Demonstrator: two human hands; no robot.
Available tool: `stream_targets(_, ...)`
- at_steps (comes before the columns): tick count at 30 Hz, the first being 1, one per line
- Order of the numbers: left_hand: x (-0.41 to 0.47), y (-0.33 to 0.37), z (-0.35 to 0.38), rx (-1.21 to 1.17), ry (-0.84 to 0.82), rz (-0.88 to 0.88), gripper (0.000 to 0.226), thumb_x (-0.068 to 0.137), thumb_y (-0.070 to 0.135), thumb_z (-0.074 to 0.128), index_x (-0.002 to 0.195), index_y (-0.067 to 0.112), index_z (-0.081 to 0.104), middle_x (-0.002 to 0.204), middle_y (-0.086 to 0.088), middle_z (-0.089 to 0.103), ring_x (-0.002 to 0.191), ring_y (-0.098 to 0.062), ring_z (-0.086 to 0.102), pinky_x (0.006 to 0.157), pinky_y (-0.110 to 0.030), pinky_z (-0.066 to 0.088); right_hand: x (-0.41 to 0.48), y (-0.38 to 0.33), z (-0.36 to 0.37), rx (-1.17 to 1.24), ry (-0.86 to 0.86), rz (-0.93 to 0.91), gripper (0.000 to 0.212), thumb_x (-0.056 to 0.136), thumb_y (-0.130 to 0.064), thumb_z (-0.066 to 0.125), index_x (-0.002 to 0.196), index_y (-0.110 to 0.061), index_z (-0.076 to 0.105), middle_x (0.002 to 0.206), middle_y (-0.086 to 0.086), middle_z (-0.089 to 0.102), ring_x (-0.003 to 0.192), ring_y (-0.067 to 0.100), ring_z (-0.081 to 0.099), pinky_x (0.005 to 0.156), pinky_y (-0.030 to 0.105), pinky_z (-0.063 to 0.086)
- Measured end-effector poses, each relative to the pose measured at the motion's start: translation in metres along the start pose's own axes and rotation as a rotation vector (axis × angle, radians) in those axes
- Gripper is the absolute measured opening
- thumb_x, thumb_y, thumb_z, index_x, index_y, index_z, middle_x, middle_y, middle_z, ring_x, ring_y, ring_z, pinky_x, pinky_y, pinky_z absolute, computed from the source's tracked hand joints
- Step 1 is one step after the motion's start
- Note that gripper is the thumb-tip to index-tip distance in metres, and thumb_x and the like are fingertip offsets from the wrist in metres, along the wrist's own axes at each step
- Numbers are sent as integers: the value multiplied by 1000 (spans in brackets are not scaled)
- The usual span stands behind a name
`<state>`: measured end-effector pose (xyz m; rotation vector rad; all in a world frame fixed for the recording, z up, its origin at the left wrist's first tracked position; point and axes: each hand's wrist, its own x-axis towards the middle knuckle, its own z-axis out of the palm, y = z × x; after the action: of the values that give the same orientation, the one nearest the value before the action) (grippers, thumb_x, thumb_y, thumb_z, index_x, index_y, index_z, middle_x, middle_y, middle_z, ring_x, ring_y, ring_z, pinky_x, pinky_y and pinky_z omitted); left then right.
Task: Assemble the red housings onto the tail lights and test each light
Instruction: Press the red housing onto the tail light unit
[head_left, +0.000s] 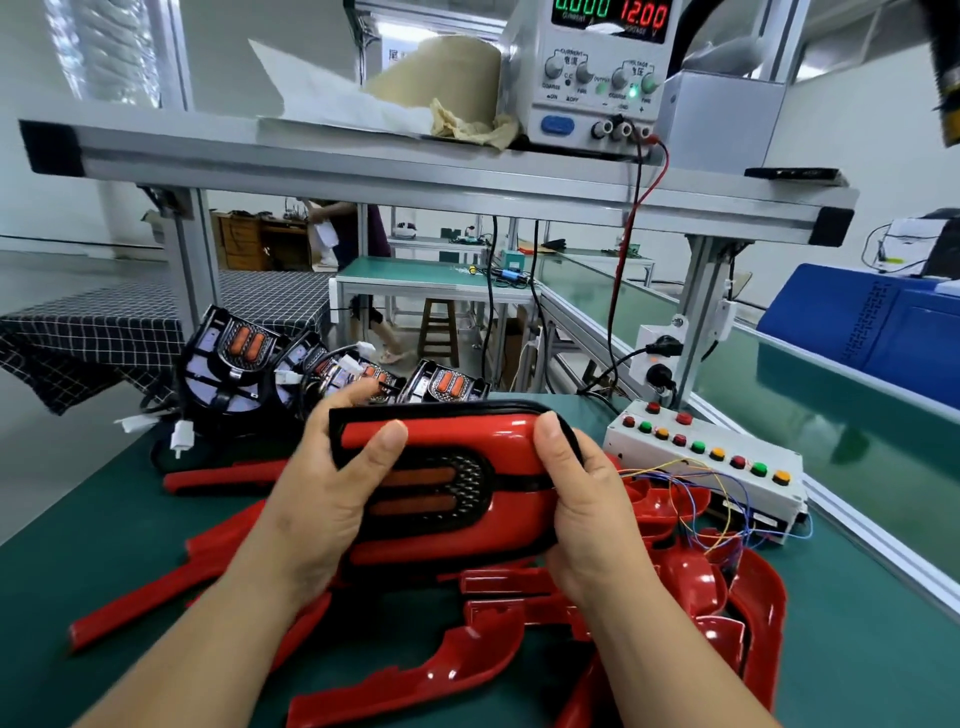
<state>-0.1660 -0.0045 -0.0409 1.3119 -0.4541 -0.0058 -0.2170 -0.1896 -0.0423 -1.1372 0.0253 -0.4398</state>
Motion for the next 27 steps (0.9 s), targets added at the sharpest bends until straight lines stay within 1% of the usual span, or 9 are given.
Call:
stream_targets(2,-4,-3,7,-92,-7,2,68,50,64,88,107,33,66,107,-15,73,92,-35,73,69,-46,60,0,0,-1,-30,-19,3,76,54,-61,85,107,-9,69,102,21,72,90,35,68,86,61,53)
stream_targets(5,-4,-2,7,-132,16,10,62,55,60,87,105,29,65,102,-16,74,89,-38,73,69,-51,59,2,-4,-5,-46,-72,20,92,41,-64,88,110,-8,66,104,21,72,91,32,69,84,53,56)
stream_targets(7,-4,-3,6,-145,21,17,58,56,59,87,102,31,65,98,-15,74,87,-39,73,68,-53,58,2,-5,-7,-25,-109,34,84,54,-54,86,116,-3,63,105,21,71,90,30,69,84,49,56)
stream_targets(9,-3,-3,6,-152,17,19,57,55,59,88,100,33,65,95,-14,74,85,-39,73,66,-51,58,2,-6,-8,2,-136,54,65,68,-39,74,119,0,61,104,20,71,91,30,69,84,48,57)
stream_targets(12,-3,-4,6,-115,16,33,57,54,63,86,100,37,64,95,-14,75,85,-36,74,65,-47,59,1,-5,-7,4,-125,51,49,71,-33,70,112,-5,66,105,21,71,94,33,68,88,54,54)
stream_targets(14,-3,-4,6,-95,26,47,55,55,65,85,99,38,64,94,-13,75,85,-35,74,66,-45,59,1,-3,-5,12,-118,30,46,70,-35,71,107,-8,70,104,22,71,94,34,68,88,55,54)
stream_targets(19,-4,-5,8,-112,63,38,45,64,58,82,97,34,63,99,-18,73,90,-42,71,73,-60,57,0,1,-2,40,-99,22,52,72,-35,71,112,-3,68,107,26,69,98,40,66,89,57,53)
stream_targets(23,-6,-3,11,-188,38,16,30,68,42,76,92,29,63,87,-16,74,78,-40,73,58,-47,59,0,1,-2,24,-77,38,54,72,-36,72,114,-3,67,108,27,69,102,45,64,89,61,51)
stream_targets(27,-5,-1,15,-195,42,20,26,68,41,74,88,29,63,83,-13,75,75,-40,73,56,-44,59,-1,1,-1,37,-81,42,49,72,-36,72,109,-5,70,102,24,71,91,39,68,80,53,57)
